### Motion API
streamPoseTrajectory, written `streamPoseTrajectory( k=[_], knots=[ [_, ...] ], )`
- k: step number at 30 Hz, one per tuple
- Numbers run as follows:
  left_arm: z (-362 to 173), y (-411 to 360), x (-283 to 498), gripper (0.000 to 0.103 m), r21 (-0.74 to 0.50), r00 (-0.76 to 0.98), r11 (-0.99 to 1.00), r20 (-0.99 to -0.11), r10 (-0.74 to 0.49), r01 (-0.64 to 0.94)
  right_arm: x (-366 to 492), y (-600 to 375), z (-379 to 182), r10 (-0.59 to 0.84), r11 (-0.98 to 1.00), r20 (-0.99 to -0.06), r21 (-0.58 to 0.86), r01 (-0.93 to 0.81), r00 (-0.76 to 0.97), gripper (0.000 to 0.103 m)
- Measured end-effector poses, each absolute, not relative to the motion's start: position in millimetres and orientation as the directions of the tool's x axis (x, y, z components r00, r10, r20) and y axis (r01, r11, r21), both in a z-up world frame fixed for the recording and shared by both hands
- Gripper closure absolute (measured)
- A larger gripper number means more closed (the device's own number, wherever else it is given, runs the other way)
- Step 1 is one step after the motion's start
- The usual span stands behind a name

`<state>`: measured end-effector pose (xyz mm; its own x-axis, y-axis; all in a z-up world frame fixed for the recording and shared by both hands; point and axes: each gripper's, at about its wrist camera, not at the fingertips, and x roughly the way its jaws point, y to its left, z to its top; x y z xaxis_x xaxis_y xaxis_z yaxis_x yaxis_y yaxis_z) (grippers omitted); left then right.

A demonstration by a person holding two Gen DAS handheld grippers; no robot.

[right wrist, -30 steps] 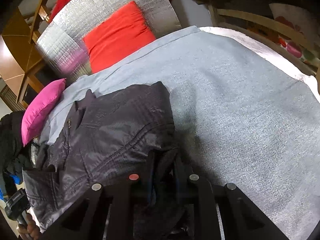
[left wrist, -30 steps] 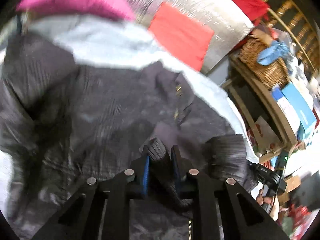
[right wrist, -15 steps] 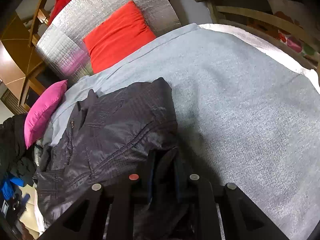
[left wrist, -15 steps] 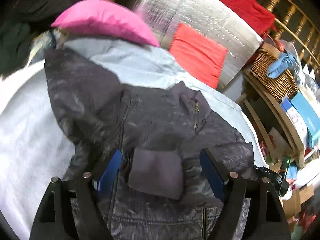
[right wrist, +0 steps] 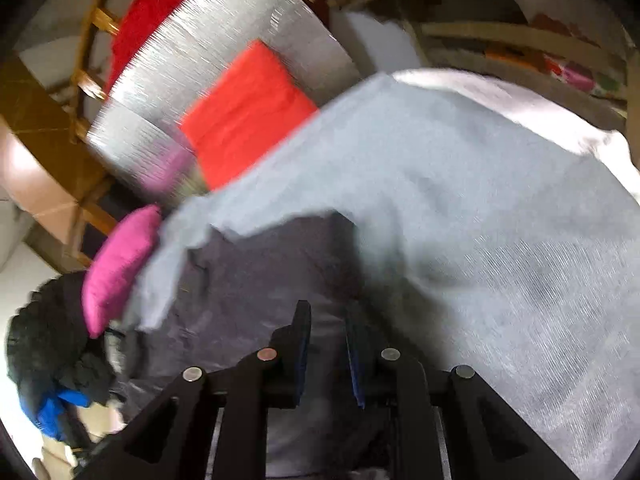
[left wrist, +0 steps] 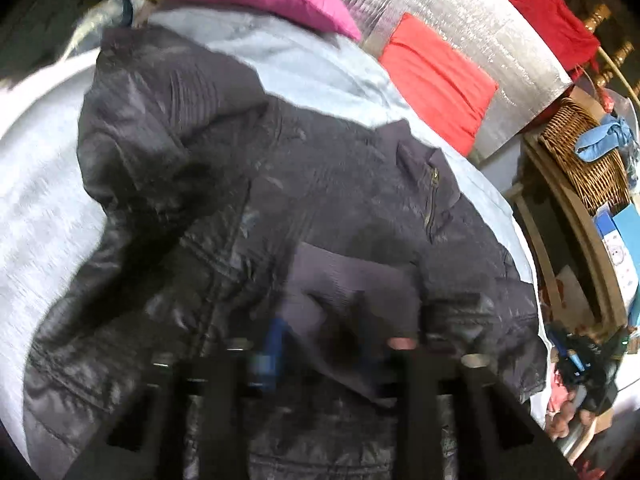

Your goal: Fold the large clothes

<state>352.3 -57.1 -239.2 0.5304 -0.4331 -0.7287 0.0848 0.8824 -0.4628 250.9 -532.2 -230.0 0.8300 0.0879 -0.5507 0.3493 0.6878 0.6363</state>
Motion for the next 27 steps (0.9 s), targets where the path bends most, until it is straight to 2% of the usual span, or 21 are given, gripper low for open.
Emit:
streamPoseTrajectory(
  k=[5, 10, 16, 17, 19, 20, 21, 24, 27],
  knots=[
    [-206, -51, 335, 0.082, -0.438, 0.634, 0.882, -0.635, -0.44, 0.174, 253, -509, -210, 0.103, 0.742, -0.483, 0.62, 0.256, 0.87, 0.083],
    [-203, -37, 327, 0.082, -0.377, 0.615, 0.908, -0.678, -0.404, 0.181, 269, -467, -205, 0.294, 0.761, -0.451, 0.644, 0.08, 0.843, 0.083],
    [-192, 3, 311, 0.082, -0.342, 0.658, 0.925, -0.66, -0.362, 0.166, 290, -398, -209, 0.475, 0.743, -0.464, 0.667, -0.058, 0.748, 0.082],
    [-189, 13, 314, 0.077, -0.327, 0.663, 0.934, -0.668, -0.337, 0.145, 293, -383, -211, 0.496, 0.742, -0.469, 0.666, -0.077, 0.731, 0.082],
    [-185, 34, 325, 0.049, -0.286, 0.666, 0.954, -0.696, -0.268, 0.086, 299, -360, -216, 0.532, 0.74, -0.481, 0.664, -0.106, 0.697, 0.082],
    [-183, 43, 334, 0.025, -0.269, 0.665, 0.962, -0.709, -0.235, 0.054, 303, -348, -221, 0.552, 0.735, -0.49, 0.668, -0.117, 0.674, 0.082],
    [-181, 53, 342, 0.021, -0.256, 0.67, 0.966, -0.714, -0.203, 0.019, 309, -335, -229, 0.567, 0.737, -0.511, 0.666, -0.119, 0.647, 0.082],
    [-177, 81, 374, 0.021, -0.267, 0.672, 0.963, -0.721, -0.168, -0.046, 326, -303, -256, 0.53, 0.797, -0.626, 0.598, -0.083, 0.572, 0.081],
    [-191, 107, 422, 0.02, -0.356, 0.605, 0.928, -0.765, -0.222, -0.11, 329, -301, -261, 0.537, 0.791, -0.604, 0.603, -0.103, 0.589, 0.08]
  ],
)
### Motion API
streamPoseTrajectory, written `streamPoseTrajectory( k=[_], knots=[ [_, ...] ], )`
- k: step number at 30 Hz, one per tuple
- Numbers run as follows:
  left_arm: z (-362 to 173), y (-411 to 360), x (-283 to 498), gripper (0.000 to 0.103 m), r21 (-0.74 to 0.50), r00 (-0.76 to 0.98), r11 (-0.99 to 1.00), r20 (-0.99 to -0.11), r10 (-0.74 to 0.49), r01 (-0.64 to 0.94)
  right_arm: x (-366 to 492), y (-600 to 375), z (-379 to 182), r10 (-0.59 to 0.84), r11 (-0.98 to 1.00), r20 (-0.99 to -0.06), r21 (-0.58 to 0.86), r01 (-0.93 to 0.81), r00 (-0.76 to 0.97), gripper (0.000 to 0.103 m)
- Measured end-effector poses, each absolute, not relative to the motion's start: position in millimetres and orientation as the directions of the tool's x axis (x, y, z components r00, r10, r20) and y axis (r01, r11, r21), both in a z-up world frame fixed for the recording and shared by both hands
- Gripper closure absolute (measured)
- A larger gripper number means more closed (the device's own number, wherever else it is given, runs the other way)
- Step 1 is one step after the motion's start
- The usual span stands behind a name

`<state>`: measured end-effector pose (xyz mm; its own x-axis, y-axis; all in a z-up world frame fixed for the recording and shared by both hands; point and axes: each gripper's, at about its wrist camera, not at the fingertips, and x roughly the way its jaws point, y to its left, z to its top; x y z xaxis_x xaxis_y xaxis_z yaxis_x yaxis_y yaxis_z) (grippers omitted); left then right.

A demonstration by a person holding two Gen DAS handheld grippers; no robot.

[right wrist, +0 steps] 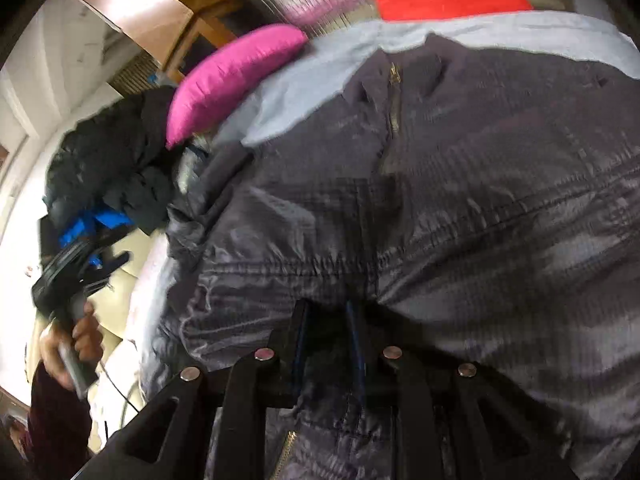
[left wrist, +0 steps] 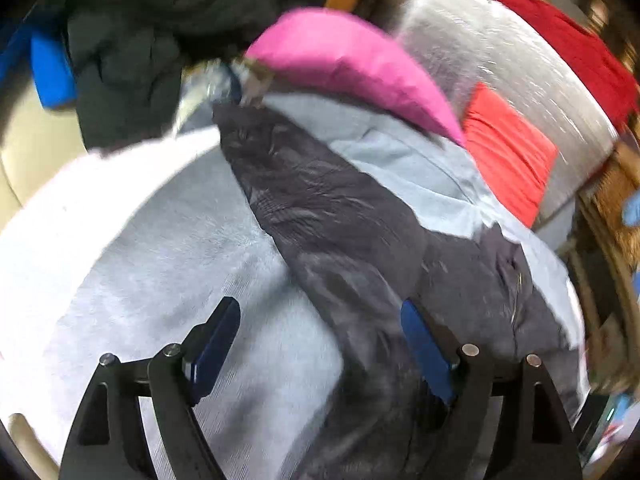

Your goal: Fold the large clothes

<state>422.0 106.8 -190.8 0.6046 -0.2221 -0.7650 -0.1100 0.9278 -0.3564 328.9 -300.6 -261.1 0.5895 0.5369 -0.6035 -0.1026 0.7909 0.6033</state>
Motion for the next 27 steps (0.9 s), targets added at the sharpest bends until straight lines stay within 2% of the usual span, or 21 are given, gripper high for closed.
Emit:
streamPoseTrajectory(
  k=[1, 3, 4, 6, 7, 8, 10, 16, 18, 19, 20, 21, 24, 27],
  knots=[
    [-195, 112, 431, 0.02, -0.375, 0.596, 0.917, -0.77, -0.228, -0.135, 329, -304, -260, 0.556, 0.776, -0.597, 0.622, -0.103, 0.579, 0.08],
    [-210, 122, 454, 0.02, -0.414, 0.572, 0.889, -0.785, -0.238, -0.198, 326, -316, -255, 0.619, 0.71, -0.518, 0.69, -0.14, 0.59, 0.081],
    [-219, 127, 464, 0.02, -0.438, 0.562, 0.869, -0.789, -0.248, -0.23, 324, -321, -252, 0.625, 0.696, -0.489, 0.702, -0.151, 0.609, 0.077],
    [-235, 135, 481, 0.02, -0.474, 0.563, 0.835, -0.785, -0.257, -0.279, 317, -330, -245, 0.634, 0.667, -0.421, 0.723, -0.182, 0.649, 0.052],
    [-239, 136, 486, 0.02, -0.478, 0.563, 0.829, -0.786, -0.255, -0.29, 314, -334, -243, 0.629, 0.661, -0.404, 0.728, -0.184, 0.664, 0.018],
    [-244, 138, 493, 0.02, -0.485, 0.565, 0.822, -0.784, -0.257, -0.3, 310, -338, -240, 0.618, 0.653, -0.376, 0.734, -0.186, 0.69, 0.008],
    [-253, 139, 504, 0.02, -0.502, 0.568, 0.808, -0.779, -0.267, -0.308, 305, -343, -233, 0.606, 0.643, -0.335, 0.74, -0.197, 0.721, 0.008],
    [-267, 139, 531, 0.021, -0.591, 0.584, 0.745, -0.736, -0.342, -0.309, 304, -356, -228, 0.574, 0.68, -0.365, 0.711, -0.178, 0.733, 0.008],
    [-273, 142, 536, 0.038, -0.617, 0.598, 0.719, -0.72, -0.351, -0.32, 308, -357, -229, 0.566, 0.685, -0.377, 0.71, -0.164, 0.733, 0.008],
    [-275, 143, 538, 0.055, -0.623, 0.598, 0.711, -0.719, -0.354, -0.327, 306, -361, -231, 0.56, 0.69, -0.383, 0.707, -0.158, 0.735, 0.009],
    [-277, 145, 540, 0.068, -0.627, 0.596, 0.702, -0.72, -0.355, -0.339, 306, -361, -232, 0.548, 0.7, -0.392, 0.699, -0.148, 0.739, 0.009],
    [-278, 145, 541, 0.075, -0.632, 0.6, 0.696, -0.716, -0.357, -0.34, 306, -363, -233, 0.533, 0.713, -0.409, 0.688, -0.133, 0.741, 0.009],
    [-262, 138, 536, 0.09, -0.615, 0.643, 0.736, -0.691, -0.33, -0.283, 306, -367, -232, 0.483, 0.748, -0.449, 0.657, -0.087, 0.752, 0.011],
    [-238, 124, 525, 0.093, -0.593, 0.672, 0.776, -0.666, -0.324, -0.214, 302, -375, -229, 0.451, 0.762, -0.449, 0.644, -0.071, 0.772, 0.017]
  ],
)
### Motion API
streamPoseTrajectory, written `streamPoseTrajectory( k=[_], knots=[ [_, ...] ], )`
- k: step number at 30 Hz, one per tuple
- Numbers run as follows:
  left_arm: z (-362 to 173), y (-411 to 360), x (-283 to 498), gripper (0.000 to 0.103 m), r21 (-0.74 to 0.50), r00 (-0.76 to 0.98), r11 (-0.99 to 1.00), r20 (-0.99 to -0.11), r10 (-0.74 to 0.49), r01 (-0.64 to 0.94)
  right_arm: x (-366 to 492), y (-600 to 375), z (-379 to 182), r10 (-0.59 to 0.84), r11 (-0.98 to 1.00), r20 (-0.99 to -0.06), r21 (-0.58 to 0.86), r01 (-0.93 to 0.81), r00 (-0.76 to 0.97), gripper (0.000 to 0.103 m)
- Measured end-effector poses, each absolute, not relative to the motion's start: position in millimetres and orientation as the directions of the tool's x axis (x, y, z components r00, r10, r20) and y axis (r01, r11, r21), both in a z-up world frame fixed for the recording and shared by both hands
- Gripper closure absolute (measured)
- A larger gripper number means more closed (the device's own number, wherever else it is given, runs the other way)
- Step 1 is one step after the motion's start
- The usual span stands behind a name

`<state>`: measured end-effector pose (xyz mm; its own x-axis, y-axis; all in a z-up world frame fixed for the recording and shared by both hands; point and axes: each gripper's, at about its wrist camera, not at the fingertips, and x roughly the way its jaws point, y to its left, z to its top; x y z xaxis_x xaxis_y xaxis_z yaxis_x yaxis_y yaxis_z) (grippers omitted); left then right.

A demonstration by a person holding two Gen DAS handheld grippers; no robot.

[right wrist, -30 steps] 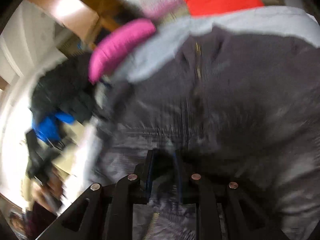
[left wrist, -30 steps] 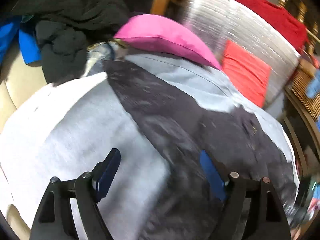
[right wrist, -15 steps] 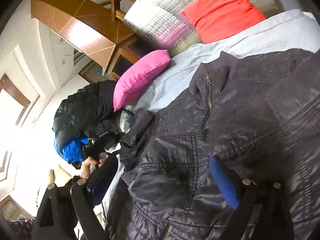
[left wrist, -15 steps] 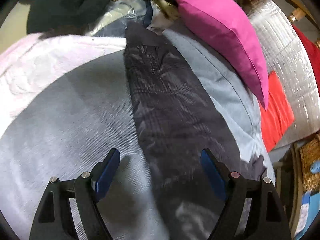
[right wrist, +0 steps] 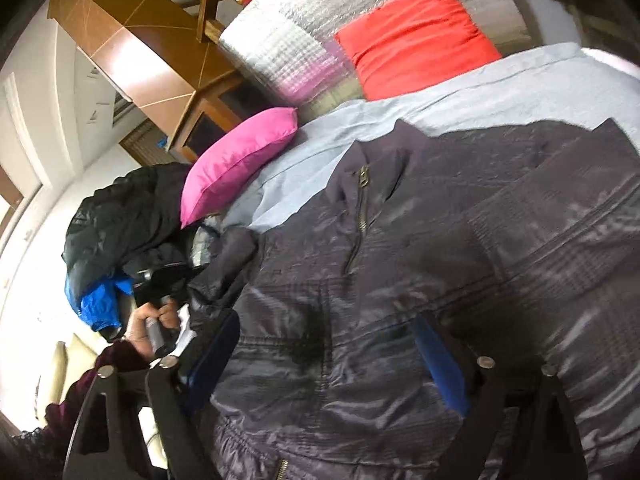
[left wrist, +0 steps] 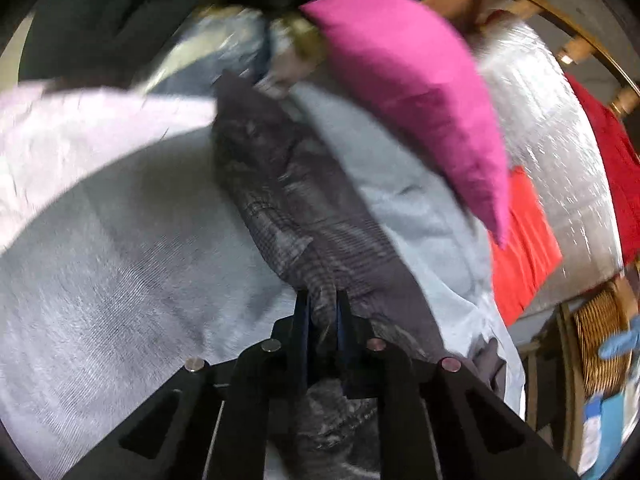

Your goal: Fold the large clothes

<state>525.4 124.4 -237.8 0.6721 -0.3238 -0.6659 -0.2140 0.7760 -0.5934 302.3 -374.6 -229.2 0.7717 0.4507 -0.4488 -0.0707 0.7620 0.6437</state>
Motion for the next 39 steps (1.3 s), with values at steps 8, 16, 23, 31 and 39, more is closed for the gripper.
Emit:
streamPoseTrajectory(
  k=[8, 16, 23, 31, 39],
  knots=[
    [-165, 50, 468, 0.095, -0.493, 0.702, 0.869, -0.609, -0.368, 0.028, 292, -392, -215, 0.411, 0.758, -0.429, 0.65, -0.04, 0.804, 0.018],
    [-176, -79, 368, 0.095, -0.29, 0.626, 0.917, -0.671, -0.398, 0.273, 278, -424, -208, 0.355, 0.739, -0.419, 0.673, 0.023, 0.836, 0.018],
    [-233, -52, 325, 0.065, -0.477, 0.491, 0.858, -0.711, -0.504, 0.19, 253, -454, -202, 0.312, 0.724, -0.406, 0.687, 0.063, 0.859, 0.018],
    [-192, 35, 312, 0.03, -0.606, 0.587, 0.793, -0.622, -0.519, 0.059, 240, -465, -197, 0.316, 0.703, -0.383, 0.709, 0.057, 0.868, 0.018],
    [-226, 62, 418, 0.03, -0.66, 0.547, 0.72, -0.692, -0.471, -0.215, 237, -447, -191, 0.329, 0.746, -0.388, 0.666, 0.015, 0.861, 0.018]
  ],
)
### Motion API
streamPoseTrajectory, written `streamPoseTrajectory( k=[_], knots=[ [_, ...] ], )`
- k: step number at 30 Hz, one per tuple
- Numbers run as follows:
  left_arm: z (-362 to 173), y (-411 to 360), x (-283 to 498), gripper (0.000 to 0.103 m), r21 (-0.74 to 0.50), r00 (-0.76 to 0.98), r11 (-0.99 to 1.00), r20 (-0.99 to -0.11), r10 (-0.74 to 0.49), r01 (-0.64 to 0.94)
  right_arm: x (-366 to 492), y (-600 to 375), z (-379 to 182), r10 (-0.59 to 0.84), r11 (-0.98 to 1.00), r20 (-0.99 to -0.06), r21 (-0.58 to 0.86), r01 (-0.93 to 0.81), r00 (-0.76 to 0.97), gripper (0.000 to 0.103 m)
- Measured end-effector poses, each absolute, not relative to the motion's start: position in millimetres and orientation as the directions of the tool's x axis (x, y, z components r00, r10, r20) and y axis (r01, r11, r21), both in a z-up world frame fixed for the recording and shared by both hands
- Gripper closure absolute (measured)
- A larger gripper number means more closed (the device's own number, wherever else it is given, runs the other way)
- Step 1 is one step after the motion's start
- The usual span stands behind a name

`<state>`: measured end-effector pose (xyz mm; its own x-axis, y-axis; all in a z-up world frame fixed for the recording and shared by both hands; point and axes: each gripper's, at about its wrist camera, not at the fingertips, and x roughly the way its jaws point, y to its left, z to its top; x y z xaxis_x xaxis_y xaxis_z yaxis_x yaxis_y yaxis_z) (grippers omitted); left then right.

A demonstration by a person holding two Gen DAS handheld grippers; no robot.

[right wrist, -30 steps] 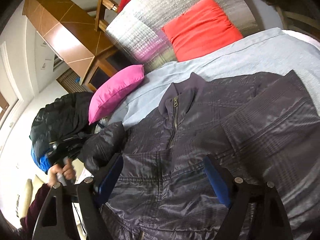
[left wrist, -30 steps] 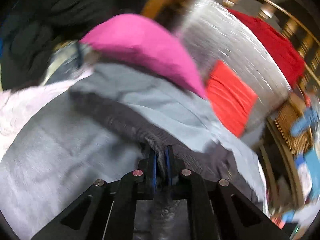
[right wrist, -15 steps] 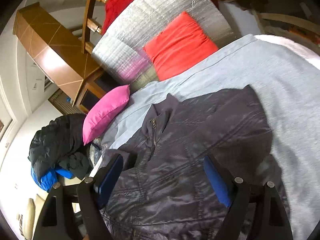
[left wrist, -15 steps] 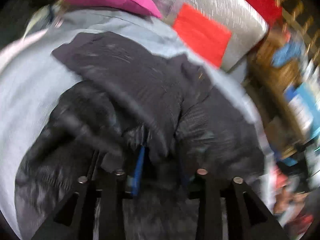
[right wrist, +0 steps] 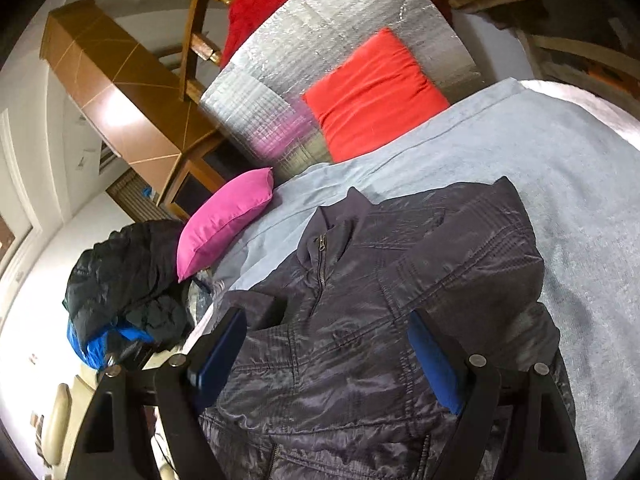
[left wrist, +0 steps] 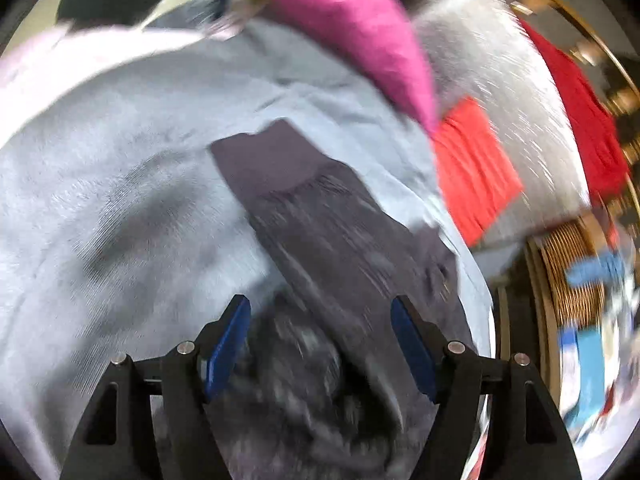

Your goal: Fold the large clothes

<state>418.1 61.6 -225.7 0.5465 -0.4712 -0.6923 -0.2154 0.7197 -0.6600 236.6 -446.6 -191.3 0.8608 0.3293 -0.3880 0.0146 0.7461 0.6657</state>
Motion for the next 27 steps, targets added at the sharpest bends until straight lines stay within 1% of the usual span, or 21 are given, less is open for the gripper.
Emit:
streamPoseTrajectory(
  k=[4, 7, 8, 10, 11, 12, 14, 18, 23, 27],
  knots=[
    [-254, 62, 454, 0.03, -0.682, 0.547, 0.68, -0.69, -0.475, -0.27, 240, -449, -195, 0.312, 0.757, -0.396, 0.653, 0.026, 0.864, 0.018],
    [-270, 66, 468, 0.031, -0.725, 0.553, 0.621, -0.661, -0.507, -0.297, 246, -452, -199, 0.306, 0.758, -0.409, 0.651, 0.041, 0.86, 0.018],
    [-275, 67, 471, 0.032, -0.749, 0.565, 0.594, -0.637, -0.524, -0.294, 248, -454, -201, 0.303, 0.756, -0.411, 0.653, 0.046, 0.86, 0.018],
    [-276, 67, 472, 0.041, -0.758, 0.575, 0.585, -0.626, -0.526, -0.29, 251, -456, -203, 0.297, 0.756, -0.413, 0.652, 0.052, 0.861, 0.018],
    [-277, 69, 473, 0.056, -0.76, 0.582, 0.581, -0.622, -0.523, -0.29, 252, -456, -204, 0.296, 0.759, -0.417, 0.649, 0.054, 0.859, 0.018],
    [-279, 71, 473, 0.067, -0.767, 0.596, 0.573, -0.613, -0.519, -0.29, 253, -455, -205, 0.292, 0.762, -0.421, 0.646, 0.057, 0.859, 0.018],
    [-277, 75, 474, 0.075, -0.769, 0.62, 0.574, -0.602, -0.504, -0.281, 254, -456, -206, 0.291, 0.762, -0.423, 0.645, 0.059, 0.858, 0.018],
    [-247, 67, 478, 0.086, -0.738, 0.655, 0.642, -0.591, -0.471, -0.205, 250, -459, -204, 0.278, 0.761, -0.412, 0.646, 0.063, 0.868, 0.018],
    [-198, 38, 472, 0.089, -0.695, 0.668, 0.713, -0.575, -0.473, -0.093, 241, -464, -198, 0.254, 0.77, -0.404, 0.635, 0.069, 0.879, 0.018],
    [-144, -8, 451, 0.09, -0.656, 0.674, 0.753, -0.535, -0.51, 0.05, 228, -477, -193, 0.201, 0.771, -0.399, 0.628, 0.107, 0.895, 0.018]
  ],
)
